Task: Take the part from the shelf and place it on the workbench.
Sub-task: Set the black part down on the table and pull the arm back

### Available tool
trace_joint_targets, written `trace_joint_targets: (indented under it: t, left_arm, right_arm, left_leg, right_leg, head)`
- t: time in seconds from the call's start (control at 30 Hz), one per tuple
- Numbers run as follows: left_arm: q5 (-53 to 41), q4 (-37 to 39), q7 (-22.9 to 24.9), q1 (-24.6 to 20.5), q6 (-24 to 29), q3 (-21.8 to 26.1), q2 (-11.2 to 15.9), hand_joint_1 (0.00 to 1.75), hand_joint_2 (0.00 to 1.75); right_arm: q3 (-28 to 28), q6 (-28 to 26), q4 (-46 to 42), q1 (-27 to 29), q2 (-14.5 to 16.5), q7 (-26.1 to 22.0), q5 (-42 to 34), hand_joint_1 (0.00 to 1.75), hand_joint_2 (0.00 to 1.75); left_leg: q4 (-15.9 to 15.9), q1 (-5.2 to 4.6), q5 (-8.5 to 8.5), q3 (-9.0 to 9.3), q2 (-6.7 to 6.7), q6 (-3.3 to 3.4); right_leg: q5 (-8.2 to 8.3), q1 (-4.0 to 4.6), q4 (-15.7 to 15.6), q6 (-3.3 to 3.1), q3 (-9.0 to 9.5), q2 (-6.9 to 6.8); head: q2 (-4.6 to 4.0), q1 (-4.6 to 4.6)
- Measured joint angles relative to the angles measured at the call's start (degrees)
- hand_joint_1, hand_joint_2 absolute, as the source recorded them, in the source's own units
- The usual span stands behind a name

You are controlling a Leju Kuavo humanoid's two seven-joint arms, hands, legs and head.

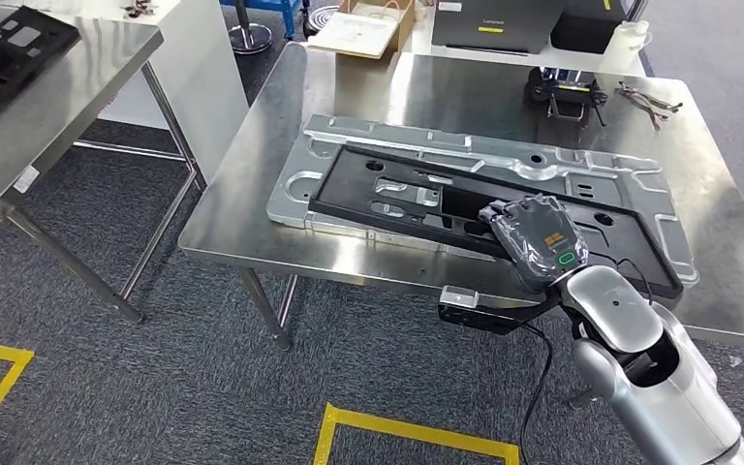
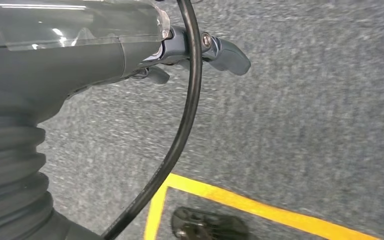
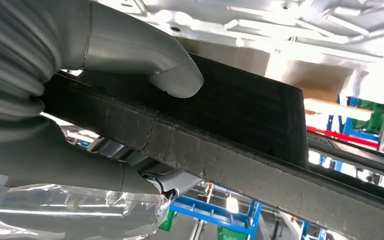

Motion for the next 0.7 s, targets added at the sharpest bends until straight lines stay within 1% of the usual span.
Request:
trace_joint_targets:
  t: [0.03,0.07,0.1,0.13,0.17,0.2,0.23,0.3,0.33,0.37,0.4,0.43,0.47,0.5,0.53,0.57,0.6,0.63,0.67,0.7]
  left_arm:
    - [0.0,0.0,0.0,0.0,0.0,0.0,0.0,0.00,1.75]
    - [0.0,0.0,0.0,0.0,0.0,0.0,0.0,0.00,1.75]
    - [0.0,0.0,0.0,-0.1,0.0,0.0,0.0,0.00,1.75]
    - [0.0,0.0,0.0,-0.1,0.0,0.0,0.0,0.00,1.75]
    - [0.0,0.0,0.0,-0.3,0.0,0.0,0.0,0.00,1.75]
    - [0.0,0.0,0.0,-0.4,0.0,0.0,0.0,0.00,1.75]
    - [0.0,0.0,0.1,-0.4,0.0,0.0,0.0,0.00,1.75]
    - [0.0,0.0,0.2,-0.4,-0.1,0.0,0.0,0.00,1.75]
    - [0.0,0.0,0.2,-0.4,-0.1,0.0,0.0,0.00,1.75]
    - [0.0,0.0,0.3,-0.3,-0.2,0.0,0.0,0.00,1.75]
    - [0.0,0.0,0.3,-0.2,-0.2,0.0,0.0,0.00,1.75]
    - [0.0,0.0,0.3,-0.2,-0.3,0.0,0.1,0.00,1.75]
    - [0.0,0.0,0.3,-0.2,-0.3,0.0,0.1,0.00,1.75]
    - [0.0,0.0,0.3,-0.1,-0.3,0.0,0.2,0.00,1.75]
    - [0.0,0.0,0.3,-0.1,-0.3,0.1,0.3,0.00,1.75]
    - [0.0,0.0,0.3,0.0,-0.3,0.1,0.3,0.00,1.75]
    - [0.0,0.0,0.4,0.1,-0.3,0.1,0.4,0.00,1.75]
    - [0.0,0.0,0.4,0.1,-0.3,0.1,0.4,0.00,1.75]
    - [0.0,0.0,0.4,0.1,-0.3,0.1,0.4,0.00,1.75]
    - [0.0,0.0,0.4,0.1,-0.3,0.1,0.4,0.00,1.75]
  right_arm:
    - [0.0,0.0,0.1,0.0,-0.1,0.0,0.0,1.71,1.75]
    - [0.1,0.0,0.2,0.0,-0.1,0.0,0.0,1.71,1.75]
    - [0.1,0.0,0.2,-0.1,-0.2,0.0,0.0,1.71,1.75]
    - [0.1,0.0,0.2,-0.1,-0.2,0.0,0.0,1.71,1.75]
    - [0.1,-0.1,0.2,-0.2,-0.2,0.0,0.0,1.71,1.75]
    - [0.1,-0.1,0.2,-0.3,-0.2,0.0,0.0,1.71,1.75]
    - [0.1,-0.1,0.2,-0.3,-0.2,0.0,0.0,1.71,1.75]
    - [0.3,-0.1,0.3,-0.3,-0.1,0.1,0.1,1.71,1.75]
    - [0.5,0.0,0.5,-0.3,-0.1,0.1,0.2,1.71,1.75]
    - [0.7,0.0,0.6,-0.3,0.0,0.2,0.3,1.71,1.75]
    - [0.8,0.0,0.8,-0.3,0.0,0.3,0.5,1.71,1.75]
    - [1.0,0.0,0.9,-0.3,0.1,0.4,0.6,1.71,1.75]
    - [1.1,0.0,1.1,-0.3,0.2,0.5,0.7,1.71,1.75]
    - [1.1,0.0,1.2,-0.3,0.2,0.7,0.8,1.71,1.75]
    - [1.2,-0.1,1.3,-0.3,0.3,0.8,0.9,1.71,1.75]
    - [1.3,-0.1,1.5,-0.2,0.3,0.8,0.9,1.71,1.75]
    - [1.4,-0.1,1.6,-0.1,0.3,0.9,0.9,1.71,1.75]
    - [1.5,-0.2,1.6,0.1,0.4,1.0,1.0,1.71,1.75]
    - [1.5,-0.2,1.7,0.2,0.4,1.0,1.0,1.71,1.75]
    - [1.5,-0.2,1.7,0.3,0.3,1.1,1.0,1.71,1.75]
  left_leg:
    - [0.1,-0.05,-0.58,0.25,-0.06,-0.39]
    - [0.2,-0.11,-0.95,0.43,-0.10,-0.76]
    - [0.2,-0.14,-1.19,0.52,-0.12,-1.08]
    - [0.7,-0.11,-1.31,0.54,-0.03,-1.33]
    - [2.1,-0.08,-1.32,0.10,0.08,-1.53]
    - [4.4,0.00,-1.61,-1.10,0.21,-1.78]
    - [7.8,0.12,-2.30,-3.05,0.37,-2.06]
    - [14.7,0.26,-4.92,-7.89,0.57,-2.58]
    - [16.7,0.29,-5.93,-9.81,0.62,-2.71]
    - [16.8,0.29,-5.87,-10.95,0.64,-2.70]
    - [15.1,0.27,-4.46,-11.19,0.64,-2.58]
    - [11.8,0.22,-1.79,-10.67,0.64,-2.33]
    - [7.9,0.09,1.62,-9.93,0.64,-1.92]
    - [4.7,-0.10,3.84,-9.27,0.68,-1.51]
    - [2.5,-0.28,5.41,-8.78,0.70,-1.10]
    - [1.4,-0.45,5.95,-8.55,0.72,-0.72]
    - [1.1,-0.49,5.55,-8.28,0.74,-0.45]
    - [0.7,-0.40,5.79,-7.80,0.71,-0.20]
    - [0.2,-0.28,5.77,-7.20,0.68,0.02]
    - [-0.2,-0.14,5.72,-6.56,0.66,0.25]
  right_leg:
    - [1.48,0.18,-1.5,-0.50,0.16,-0.01]
    - [1.73,0.32,-2.0,-1.03,0.18,-0.02]
    - [1.34,0.36,-2.1,-1.51,0.46,0.04]
    - [1.33,0.29,-2.3,-1.92,0.85,0.09]
    - [1.04,0.16,-2.5,-2.29,1.44,0.08]
    - [0.74,0.06,-2.8,-2.62,2.12,0.04]
    - [0.37,0.00,-3.0,-2.85,2.73,-0.02]
    - [-0.56,0.00,-3.1,-3.07,3.82,-0.05]
    - [-1.07,0.01,-3.1,-3.07,4.42,-0.02]
    - [-1.62,0.03,-3.1,-3.04,5.13,0.02]
    - [-2.20,0.07,-3.1,-3.00,5.94,0.05]
    - [-2.79,0.12,-3.1,-2.93,6.79,0.06]
    - [-3.38,0.17,-3.1,-2.83,7.51,0.05]
    - [-3.87,0.24,-3.2,-2.63,8.05,0.08]
    - [-4.28,0.30,-3.2,-2.35,8.34,0.12]
    - [-4.46,0.36,-3.2,-2.03,8.50,0.15]
    - [-4.47,0.46,-3.2,-1.69,8.68,0.19]
    - [-4.49,0.48,-3.1,-1.39,8.82,0.18]
    - [-4.55,0.45,-2.5,-1.14,8.81,0.16]
    - [-5.00,0.41,-1.0,-0.93,8.20,0.15]
  head:
    - [0.00,-0.01]
    - [0.00,-0.02]
    - [0.00,-0.02]
    - [0.00,-0.04]
    - [0.00,-0.03]
    - [0.00,-0.03]
    - [0.00,-0.03]
    - [0.00,-0.03]
    - [0.00,-0.03]
    - [0.00,-0.03]
    - [0.00,-0.03]
    - [0.00,-0.03]
    - [0.00,-0.03]
    - [0.00,-0.03]
    - [0.00,-0.02]
    - [0.00,-0.03]
    - [0.00,-0.03]
    - [0.00,-0.03]
    - [0.00,-0.03]
    - [0.00,-0.02]
